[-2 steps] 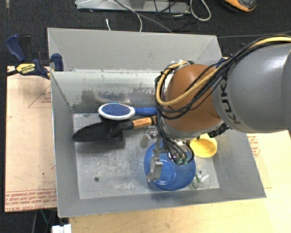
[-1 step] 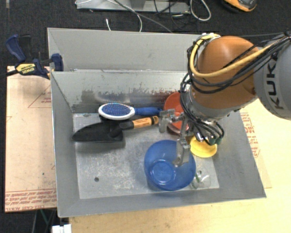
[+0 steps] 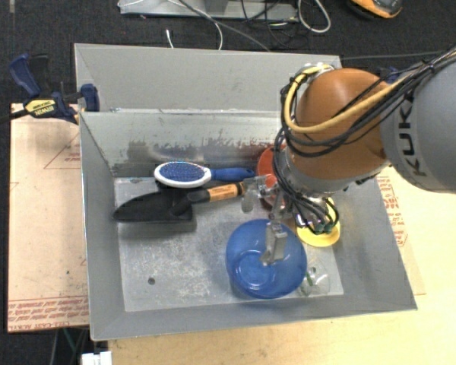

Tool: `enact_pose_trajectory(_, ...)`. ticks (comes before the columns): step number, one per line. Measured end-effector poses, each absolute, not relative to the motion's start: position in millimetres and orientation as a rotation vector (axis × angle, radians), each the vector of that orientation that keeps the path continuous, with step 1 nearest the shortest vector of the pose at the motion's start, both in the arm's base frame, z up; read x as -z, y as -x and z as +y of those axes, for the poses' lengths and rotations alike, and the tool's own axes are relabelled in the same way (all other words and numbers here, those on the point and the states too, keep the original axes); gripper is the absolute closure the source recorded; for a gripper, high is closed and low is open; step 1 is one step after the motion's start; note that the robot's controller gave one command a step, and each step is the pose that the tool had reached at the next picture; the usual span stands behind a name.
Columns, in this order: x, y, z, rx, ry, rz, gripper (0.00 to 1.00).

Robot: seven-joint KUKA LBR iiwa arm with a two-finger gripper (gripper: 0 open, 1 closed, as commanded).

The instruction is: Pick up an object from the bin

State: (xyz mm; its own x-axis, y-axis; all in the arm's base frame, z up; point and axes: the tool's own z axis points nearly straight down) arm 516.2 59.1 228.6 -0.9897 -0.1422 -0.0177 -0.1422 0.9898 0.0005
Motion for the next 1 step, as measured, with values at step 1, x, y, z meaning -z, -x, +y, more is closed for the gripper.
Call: enact_pose_trajectory(1, -309.8, -540.6, 63.6, 0.0, 0.429, 3.094, 0.0)
